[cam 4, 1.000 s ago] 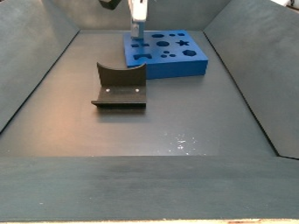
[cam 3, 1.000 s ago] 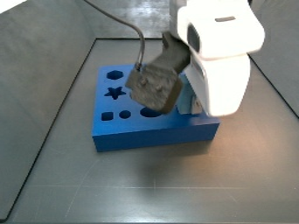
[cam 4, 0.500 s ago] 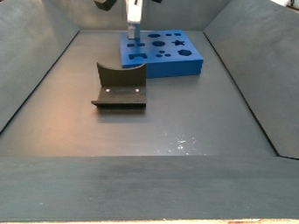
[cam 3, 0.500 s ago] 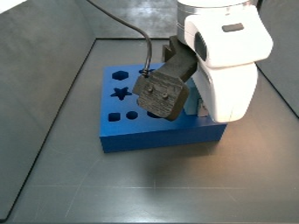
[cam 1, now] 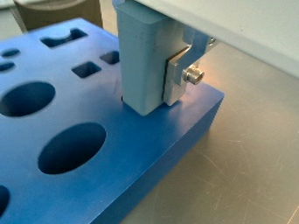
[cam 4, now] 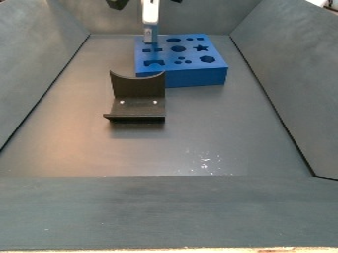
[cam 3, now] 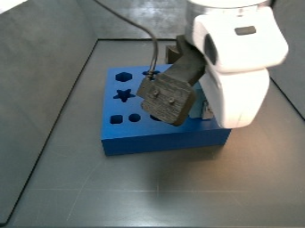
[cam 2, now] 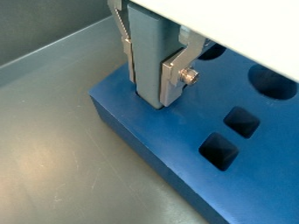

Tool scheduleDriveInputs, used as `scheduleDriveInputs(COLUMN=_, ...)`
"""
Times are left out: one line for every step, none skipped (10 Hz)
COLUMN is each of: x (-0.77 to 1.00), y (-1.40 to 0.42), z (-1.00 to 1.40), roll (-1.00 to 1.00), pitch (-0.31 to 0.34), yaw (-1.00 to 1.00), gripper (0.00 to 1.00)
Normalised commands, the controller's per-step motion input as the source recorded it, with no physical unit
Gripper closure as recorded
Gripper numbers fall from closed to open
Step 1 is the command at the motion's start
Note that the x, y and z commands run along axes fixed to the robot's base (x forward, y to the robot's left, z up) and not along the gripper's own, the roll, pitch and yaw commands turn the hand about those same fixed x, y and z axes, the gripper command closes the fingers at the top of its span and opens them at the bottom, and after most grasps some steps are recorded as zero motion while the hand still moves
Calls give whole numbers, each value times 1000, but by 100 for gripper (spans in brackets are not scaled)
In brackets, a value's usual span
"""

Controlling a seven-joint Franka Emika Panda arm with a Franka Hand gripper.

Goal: Pick up the rectangle object. Move to above the board. Insert the rectangle object.
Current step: Insert the rectangle object.

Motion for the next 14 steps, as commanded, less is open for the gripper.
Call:
scheduleDriveInputs(x=0, y=17, z=0, roll=0, pitch=0, yaw=0, gripper=100)
scheduleDriveInputs(x=143, y=231, z=-174, roll=-249, pitch=294, yaw=-91, gripper=100)
scheduleDriveInputs(x=183, y=397, z=-417, roll=-386, pitch=226, yaw=-266, gripper=100)
scheduleDriveInputs(x=174, y=491, z=-357, roll=-609, pitch=286, yaw=-220, gripper=100)
scheduleDriveInputs(x=314, y=631, z=-146, roll=-746, pitch=389, yaw=0, gripper=100)
scheduleDriveInputs(x=0, y=0, z=-54, roll=0, pitch=-3, yaw=0, gripper=100)
scheduleDriveInputs(x=0, y=0, z=-866, roll=160, pitch=-380, yaw=0, gripper=100)
scheduleDriveInputs(x=0, y=0, z=-894, roll=169, pitch=-346, yaw=0, gripper=100)
scheduleDriveInputs(x=0, y=0, z=-994, roll=129, pitch=-249, yaw=0, gripper=100)
scheduleDriveInputs(x=0, y=0, z=-1000, roll=103, pitch=-151, yaw=0, gripper=100)
scheduleDriveInputs(x=0, y=0, z=-1000, roll=106, pitch=-86, yaw=0, gripper=100)
scheduleDriveInputs(x=0, y=0, z=-1000, roll=80, pitch=-54, yaw=-11, gripper=100)
scheduleDriveInputs(x=0, y=0, z=-451, roll=0, pitch=-246, yaw=-49, gripper=100)
scheduleDriveInputs(x=23, y=0, z=0, roll=3, pitch=40, yaw=0, gripper=100)
